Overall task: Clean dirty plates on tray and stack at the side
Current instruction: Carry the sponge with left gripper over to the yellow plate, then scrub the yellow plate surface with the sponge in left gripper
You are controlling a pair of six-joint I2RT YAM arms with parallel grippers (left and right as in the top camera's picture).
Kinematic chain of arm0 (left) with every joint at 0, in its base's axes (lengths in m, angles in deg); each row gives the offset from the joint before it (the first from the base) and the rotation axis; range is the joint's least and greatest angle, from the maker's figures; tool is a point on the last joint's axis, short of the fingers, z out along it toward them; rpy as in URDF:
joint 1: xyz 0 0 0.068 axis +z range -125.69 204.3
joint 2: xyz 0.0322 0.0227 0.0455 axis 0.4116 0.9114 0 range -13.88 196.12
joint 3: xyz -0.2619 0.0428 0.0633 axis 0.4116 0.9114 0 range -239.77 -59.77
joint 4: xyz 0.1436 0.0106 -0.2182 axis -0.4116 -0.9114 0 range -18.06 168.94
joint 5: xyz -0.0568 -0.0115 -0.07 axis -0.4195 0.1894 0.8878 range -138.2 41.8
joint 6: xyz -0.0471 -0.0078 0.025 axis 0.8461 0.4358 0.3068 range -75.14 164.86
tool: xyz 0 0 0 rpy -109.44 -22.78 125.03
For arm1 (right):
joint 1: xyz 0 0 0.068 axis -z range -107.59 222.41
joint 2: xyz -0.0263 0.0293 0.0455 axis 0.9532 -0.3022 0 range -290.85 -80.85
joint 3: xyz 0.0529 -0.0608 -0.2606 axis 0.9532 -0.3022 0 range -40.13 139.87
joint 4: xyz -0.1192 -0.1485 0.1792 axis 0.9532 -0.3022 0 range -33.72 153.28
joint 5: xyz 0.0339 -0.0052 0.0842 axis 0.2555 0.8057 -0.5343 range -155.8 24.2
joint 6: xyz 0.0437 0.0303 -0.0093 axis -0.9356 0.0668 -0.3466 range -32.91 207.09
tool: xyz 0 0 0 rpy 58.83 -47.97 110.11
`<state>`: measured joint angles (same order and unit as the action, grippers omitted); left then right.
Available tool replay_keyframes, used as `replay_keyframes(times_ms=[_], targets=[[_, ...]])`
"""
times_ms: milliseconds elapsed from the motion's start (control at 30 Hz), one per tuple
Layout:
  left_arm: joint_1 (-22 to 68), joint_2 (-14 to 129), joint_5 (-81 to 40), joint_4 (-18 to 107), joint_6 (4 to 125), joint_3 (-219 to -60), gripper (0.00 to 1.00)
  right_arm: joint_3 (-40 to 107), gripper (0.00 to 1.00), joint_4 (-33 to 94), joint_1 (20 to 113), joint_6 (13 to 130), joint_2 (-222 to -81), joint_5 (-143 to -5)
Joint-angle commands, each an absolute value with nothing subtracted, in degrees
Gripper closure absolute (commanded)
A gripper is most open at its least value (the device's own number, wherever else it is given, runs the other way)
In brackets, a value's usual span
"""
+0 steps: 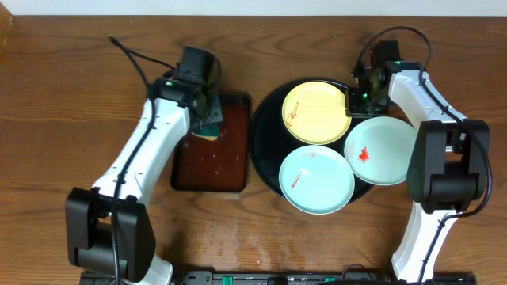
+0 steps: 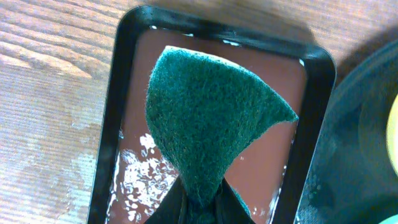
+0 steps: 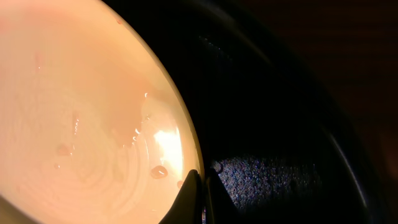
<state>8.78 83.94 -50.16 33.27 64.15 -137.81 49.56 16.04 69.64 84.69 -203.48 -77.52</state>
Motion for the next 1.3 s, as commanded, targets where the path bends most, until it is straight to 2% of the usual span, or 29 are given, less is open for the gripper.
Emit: replay_keyframes(times_ms=[0,100,267,500,1000,1267], targets=[[5.3,83.0,-53.2,33.2,63.6,-141.5,0.93,49.0,0.99,16.0,69.4,84.6,-203.2,-76.1],[1.6,83.0,-52.9,35.0,65.8,-144.4,0.93,49.0,0.99,16.0,69.4,84.6,-203.2,-76.1],[-6.7,84.2,-48.3,46.1,66.4,-144.8,0.92,49.0,0.99,16.0,69.4,84.6,-203.2,-76.1],[-14.5,91.6,-54.6,59.7,66.3,-144.8,0.93,49.0,0.99,16.1,69.4,84.6,-203.2,-76.2],[-14.6,106.8,-56.6,84.0,56.9,-144.8,0.92,49.0,0.99,16.4,69.3,84.6,-203.2,-76.2],[-14.2,109.4,-57.1,88.5,56.9,-144.8,0.93,49.0,0.99,16.8,69.3,84.6,-203.2,-76.2]])
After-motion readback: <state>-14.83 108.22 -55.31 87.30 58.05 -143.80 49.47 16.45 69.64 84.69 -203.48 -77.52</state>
